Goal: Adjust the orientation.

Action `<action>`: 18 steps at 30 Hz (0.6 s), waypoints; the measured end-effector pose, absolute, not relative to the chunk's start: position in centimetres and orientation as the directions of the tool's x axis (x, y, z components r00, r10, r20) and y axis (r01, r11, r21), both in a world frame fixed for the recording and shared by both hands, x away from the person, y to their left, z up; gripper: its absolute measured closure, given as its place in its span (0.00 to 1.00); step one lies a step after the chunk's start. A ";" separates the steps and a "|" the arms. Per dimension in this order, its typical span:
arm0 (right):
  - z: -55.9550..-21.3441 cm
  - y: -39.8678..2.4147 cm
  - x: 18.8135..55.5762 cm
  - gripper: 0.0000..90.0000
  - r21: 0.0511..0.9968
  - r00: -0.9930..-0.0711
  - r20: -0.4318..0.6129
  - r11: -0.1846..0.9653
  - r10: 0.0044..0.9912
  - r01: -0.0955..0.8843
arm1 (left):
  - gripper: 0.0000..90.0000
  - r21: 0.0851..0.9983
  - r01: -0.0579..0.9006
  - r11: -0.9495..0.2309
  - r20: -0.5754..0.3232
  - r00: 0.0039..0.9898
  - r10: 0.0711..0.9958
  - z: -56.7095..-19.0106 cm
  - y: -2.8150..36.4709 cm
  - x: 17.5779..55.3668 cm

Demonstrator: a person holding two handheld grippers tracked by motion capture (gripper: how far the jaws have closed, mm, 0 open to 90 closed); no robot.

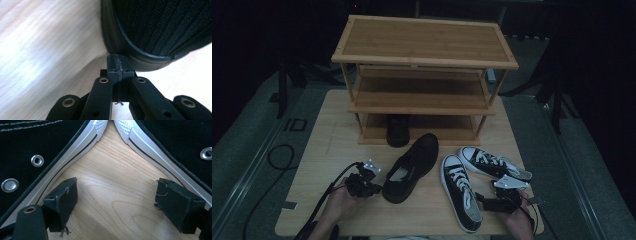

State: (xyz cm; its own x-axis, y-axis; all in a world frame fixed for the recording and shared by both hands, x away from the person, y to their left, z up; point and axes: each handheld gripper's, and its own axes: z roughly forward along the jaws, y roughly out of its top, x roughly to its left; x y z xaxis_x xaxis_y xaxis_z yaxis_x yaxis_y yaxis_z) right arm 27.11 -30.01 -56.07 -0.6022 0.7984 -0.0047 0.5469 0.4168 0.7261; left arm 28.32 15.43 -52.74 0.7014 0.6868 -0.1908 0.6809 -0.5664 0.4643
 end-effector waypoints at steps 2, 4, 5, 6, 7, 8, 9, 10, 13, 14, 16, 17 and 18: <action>-56.1 -30.0 27.1 0.20 0.726 -0.602 -0.004 0.417 0.798 0.547 | 1.00 0.468 0.668 -0.578 -0.202 0.718 0.666 -52.8 14.6 28.1; -56.1 -30.0 27.1 0.20 0.726 -0.602 -0.005 0.417 0.798 0.547 | 1.00 0.470 0.657 -0.589 -0.209 0.732 0.649 -52.9 13.8 27.9; -56.1 -30.0 27.1 0.20 0.726 -0.602 -0.005 0.417 0.798 0.547 | 1.00 0.471 0.650 -0.597 -0.210 0.740 0.639 -52.9 13.3 27.9; -56.1 -30.0 27.1 0.20 0.726 -0.602 -0.005 0.417 0.798 0.547 | 1.00 0.471 0.644 -0.603 -0.211 0.746 0.631 -52.9 12.9 27.9; -56.1 -30.0 27.1 0.20 0.726 -0.602 -0.005 0.417 0.798 0.547 | 1.00 0.472 0.638 -0.608 -0.211 0.752 0.625 -52.9 12.5 27.8; -56.1 -30.0 27.1 0.20 0.726 -0.602 -0.005 0.417 0.798 0.547 | 1.00 0.470 0.631 -0.617 -0.206 0.758 0.619 -52.9 12.1 27.7; -56.1 -30.0 27.1 0.20 0.726 -0.602 -0.005 0.417 0.798 0.547 | 1.00 0.468 0.626 -0.624 -0.200 0.763 0.615 -52.8 11.7 27.7; -56.1 -30.0 27.1 0.20 0.726 -0.602 -0.004 0.417 0.798 0.547 | 1.00 0.466 0.621 -0.630 -0.200 0.767 0.609 -52.8 11.2 27.7; -56.1 -30.0 27.1 0.20 0.726 -0.602 -0.005 0.417 0.798 0.547 | 1.00 0.470 0.598 -0.649 -0.198 0.788 0.583 -52.6 10.0 27.7; -56.1 -30.0 27.1 0.20 0.726 -0.602 -0.005 0.417 0.798 0.547 | 1.00 0.470 0.591 -0.655 -0.197 0.794 0.575 -52.6 9.6 27.8; -56.1 -30.0 27.1 0.20 0.726 -0.602 -0.005 0.417 0.798 0.547 | 1.00 0.474 0.584 -0.659 -0.203 0.801 0.564 -52.6 9.0 27.8; -56.1 -30.0 27.1 0.20 0.726 -0.602 -0.005 0.417 0.798 0.547 | 1.00 0.473 0.579 -0.665 -0.201 0.805 0.558 -52.5 8.7 27.8; -56.1 -30.0 27.1 0.20 0.726 -0.602 -0.004 0.416 0.799 0.548 | 1.00 0.474 0.575 -0.667 -0.199 0.808 0.555 -52.5 8.5 27.8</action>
State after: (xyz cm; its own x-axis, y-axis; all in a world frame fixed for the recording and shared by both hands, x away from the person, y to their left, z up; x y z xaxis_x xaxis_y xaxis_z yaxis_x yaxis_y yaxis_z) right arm 27.10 -30.01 -56.07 -0.6019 0.7986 -0.0041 0.5475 0.4164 0.7258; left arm 27.76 8.46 -52.52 0.8076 0.5551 -0.1991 0.5752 -0.6670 0.4736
